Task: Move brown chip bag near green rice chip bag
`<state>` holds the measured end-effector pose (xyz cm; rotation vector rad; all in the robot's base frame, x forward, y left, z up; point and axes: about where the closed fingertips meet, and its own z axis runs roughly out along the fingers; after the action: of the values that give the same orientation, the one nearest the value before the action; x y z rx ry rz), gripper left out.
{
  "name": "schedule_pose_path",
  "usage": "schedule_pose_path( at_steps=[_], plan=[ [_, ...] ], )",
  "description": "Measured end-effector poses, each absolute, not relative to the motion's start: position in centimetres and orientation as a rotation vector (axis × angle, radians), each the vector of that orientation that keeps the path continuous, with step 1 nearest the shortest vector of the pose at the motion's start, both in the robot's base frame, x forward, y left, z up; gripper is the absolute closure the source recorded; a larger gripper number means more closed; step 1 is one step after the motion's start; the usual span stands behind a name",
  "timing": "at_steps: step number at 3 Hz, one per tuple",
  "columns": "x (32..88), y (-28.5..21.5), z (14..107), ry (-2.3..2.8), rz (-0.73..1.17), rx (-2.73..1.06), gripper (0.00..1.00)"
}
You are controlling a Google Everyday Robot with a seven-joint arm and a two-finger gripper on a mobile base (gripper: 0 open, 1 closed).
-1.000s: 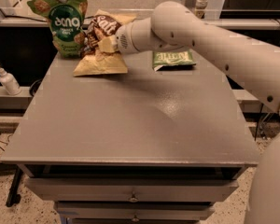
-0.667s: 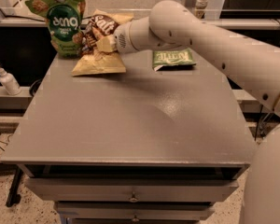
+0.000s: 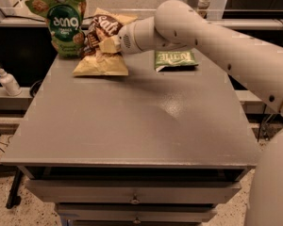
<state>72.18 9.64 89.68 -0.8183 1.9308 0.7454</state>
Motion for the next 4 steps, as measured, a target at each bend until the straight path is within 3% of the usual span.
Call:
schedule_pose_path(
  at_steps=[1, 2, 4],
  plan=[
    [72.1, 8.8, 89.9, 1.928, 0.738, -0.811, 0.13],
    [71.8, 8.2, 89.9, 1.929, 0.745, -0.812, 0.0],
    [70.0, 8.0, 92.0, 1.869, 0.77, -0.899, 0.0]
  ],
)
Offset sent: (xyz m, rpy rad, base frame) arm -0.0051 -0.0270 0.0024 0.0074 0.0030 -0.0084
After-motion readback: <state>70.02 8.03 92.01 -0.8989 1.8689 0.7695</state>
